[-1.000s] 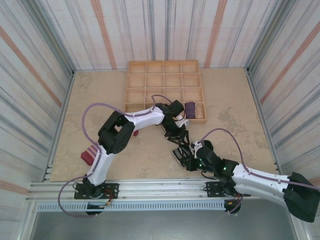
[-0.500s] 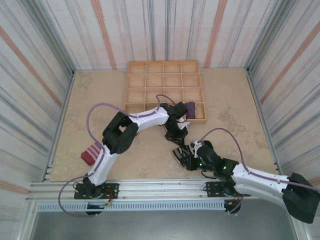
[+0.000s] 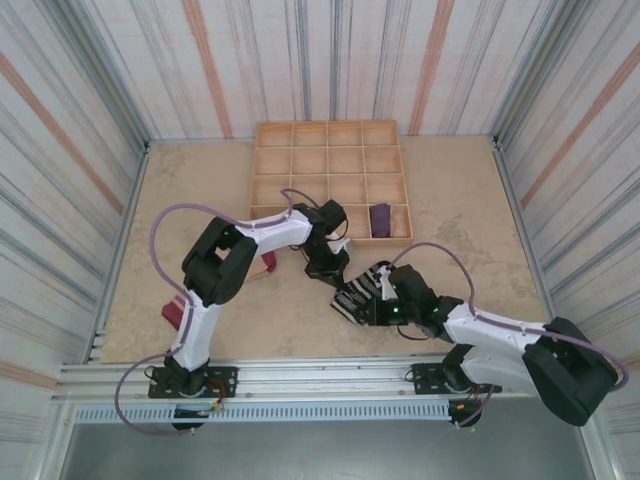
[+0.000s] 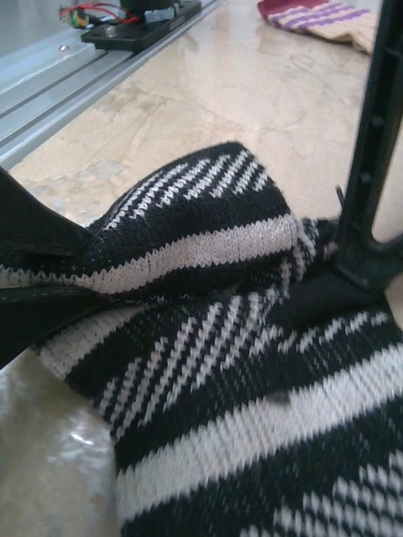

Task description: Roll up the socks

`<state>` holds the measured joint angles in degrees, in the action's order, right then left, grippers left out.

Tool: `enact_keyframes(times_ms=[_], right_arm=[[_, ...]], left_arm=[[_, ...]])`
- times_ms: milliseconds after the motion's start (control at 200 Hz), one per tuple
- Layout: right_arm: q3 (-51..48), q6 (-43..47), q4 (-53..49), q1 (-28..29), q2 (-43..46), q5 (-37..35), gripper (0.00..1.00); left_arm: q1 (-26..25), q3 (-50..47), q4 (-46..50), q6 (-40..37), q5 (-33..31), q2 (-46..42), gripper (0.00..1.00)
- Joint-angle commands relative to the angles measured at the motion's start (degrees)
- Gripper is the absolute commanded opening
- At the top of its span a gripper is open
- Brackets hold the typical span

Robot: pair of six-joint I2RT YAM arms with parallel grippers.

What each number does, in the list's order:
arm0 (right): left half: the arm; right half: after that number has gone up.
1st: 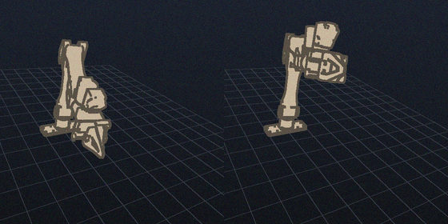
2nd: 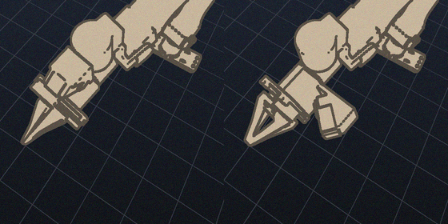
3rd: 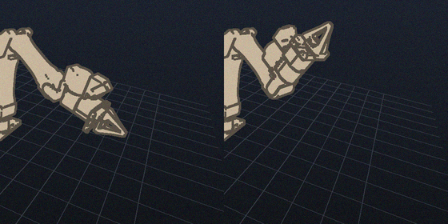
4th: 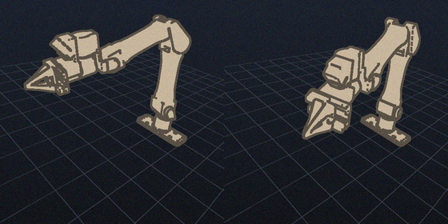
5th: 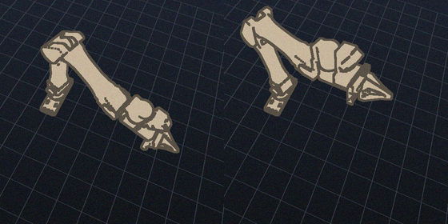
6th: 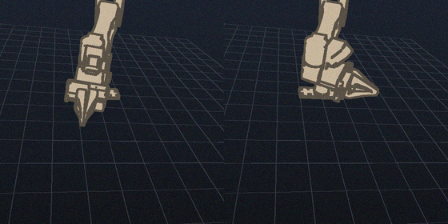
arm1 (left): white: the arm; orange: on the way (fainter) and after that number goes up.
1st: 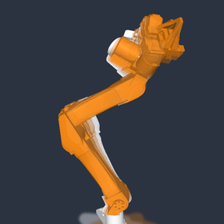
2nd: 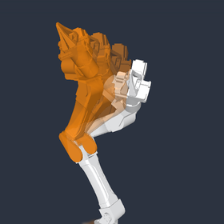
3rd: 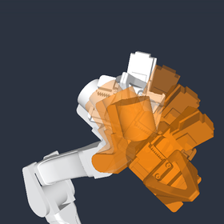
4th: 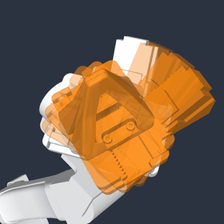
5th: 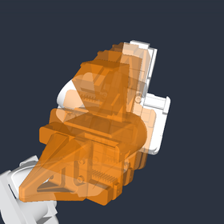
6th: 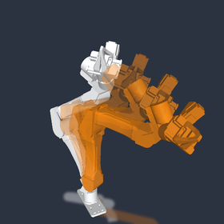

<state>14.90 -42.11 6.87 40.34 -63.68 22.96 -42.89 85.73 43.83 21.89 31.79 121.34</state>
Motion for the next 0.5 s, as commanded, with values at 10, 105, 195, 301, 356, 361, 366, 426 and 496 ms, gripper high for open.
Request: enact_keyframes(times_ms=[10, 105, 195, 301, 356, 361, 366, 426, 496], right_arm=[[2.5, 3.7, 0.2, -2.0, -5.8, 6.3, 0.0], [3.7, 3.2, 3.1, -4.6, -10.8, 9.6, 0.0], [5.8, 4.3, 1.9, -5.8, -14.9, 10.6, 0.0], [7.8, 4.3, 1.5, -6.7, -19.3, 11.9, 0.0], [7.7, 3.6, 2.4, -7.5, -20.9, 12.5, 0.0], [7.8, 3.6, 2.4, -7.6, -21.0, 12.5, 0.0], [7.8, 3.5, 2.3, -7.7, -21.1, 12.4, 0.0], [8.5, 3.8, 1.3, -7.9, -22.5, 12.4, 0.0], [9.4, 3.7, 0.4, -8.0, -24.2, 12.6, 0.0]], left_arm=[[0.5, -1.9, -0.3, 0.1, -3.7, -3.0, 0.0], [0.9, -3.5, -0.8, 1.5, -4.9, -3.5, 0.0], [1.6, -6.8, -3.8, 4.1, -5.1, -5.3, 0.0], [2.1, -9.4, -5.2, 6.4, -6.4, -7.1, 0.0], [2.5, -10.1, -4.9, 7.0, -7.6, -7.7, 0.02], [2.6, -10.2, -4.9, 7.0, -7.6, -7.7, 0.02], [2.6, -10.2, -4.9, 7.1, -7.7, -7.8, 0.03], [3.2, -11.4, -5.2, 7.4, -7.7, -8.4, 0.1], [3.7, -12.1, -5.1, 7.6, -7.6, -9.2, 0.22]])
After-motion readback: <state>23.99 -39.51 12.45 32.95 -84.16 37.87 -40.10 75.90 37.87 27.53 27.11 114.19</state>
